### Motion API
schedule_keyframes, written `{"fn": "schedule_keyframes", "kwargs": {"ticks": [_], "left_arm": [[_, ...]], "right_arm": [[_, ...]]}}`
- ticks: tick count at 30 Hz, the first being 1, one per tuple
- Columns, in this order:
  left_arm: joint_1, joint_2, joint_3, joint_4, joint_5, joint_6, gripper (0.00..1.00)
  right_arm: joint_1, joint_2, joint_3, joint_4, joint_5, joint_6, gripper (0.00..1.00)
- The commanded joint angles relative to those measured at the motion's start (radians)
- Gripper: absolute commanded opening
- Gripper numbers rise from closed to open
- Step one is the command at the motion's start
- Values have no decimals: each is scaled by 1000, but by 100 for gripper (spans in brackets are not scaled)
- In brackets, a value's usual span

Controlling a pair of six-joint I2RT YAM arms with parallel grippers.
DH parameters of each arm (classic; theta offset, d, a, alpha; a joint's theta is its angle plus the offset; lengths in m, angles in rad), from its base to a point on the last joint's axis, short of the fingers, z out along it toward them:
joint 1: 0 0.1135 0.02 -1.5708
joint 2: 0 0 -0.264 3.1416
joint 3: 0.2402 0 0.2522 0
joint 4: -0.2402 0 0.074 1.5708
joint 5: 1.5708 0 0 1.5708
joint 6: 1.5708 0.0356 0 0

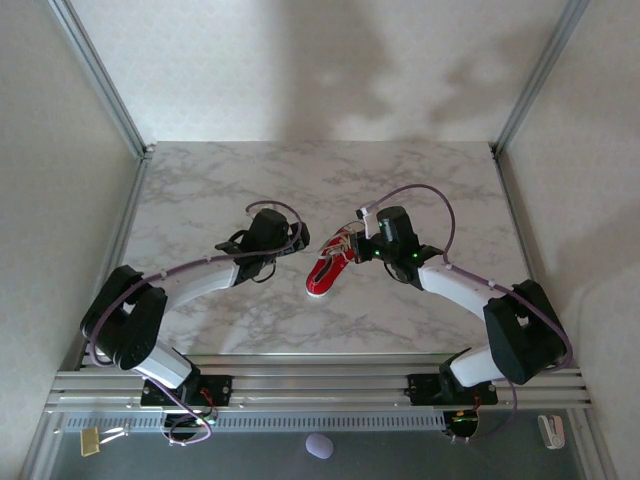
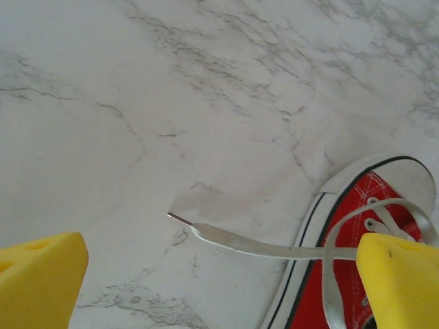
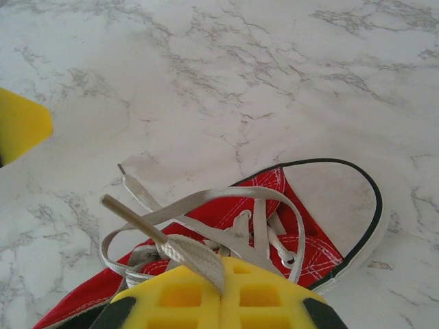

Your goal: Tie the shoes

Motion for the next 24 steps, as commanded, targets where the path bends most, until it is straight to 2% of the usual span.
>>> {"fn": "schedule_keyframes", "kwargs": {"ticks": [1,5,10,24], "left_arm": [[7,31,38,-65,-76,-62,100],[7,68,82,-129,-120,-123,97],[7,167,187,-243,-144,-172,88],[-15,381,415,-463,-155,-277,76]], "right_arm": [[4,13,26,-27,15,42,0],[4,16,38,-53,40,66,0],[9,14,50,-93,65,65,0],[21,13,38,-101,82,61,0]]}}
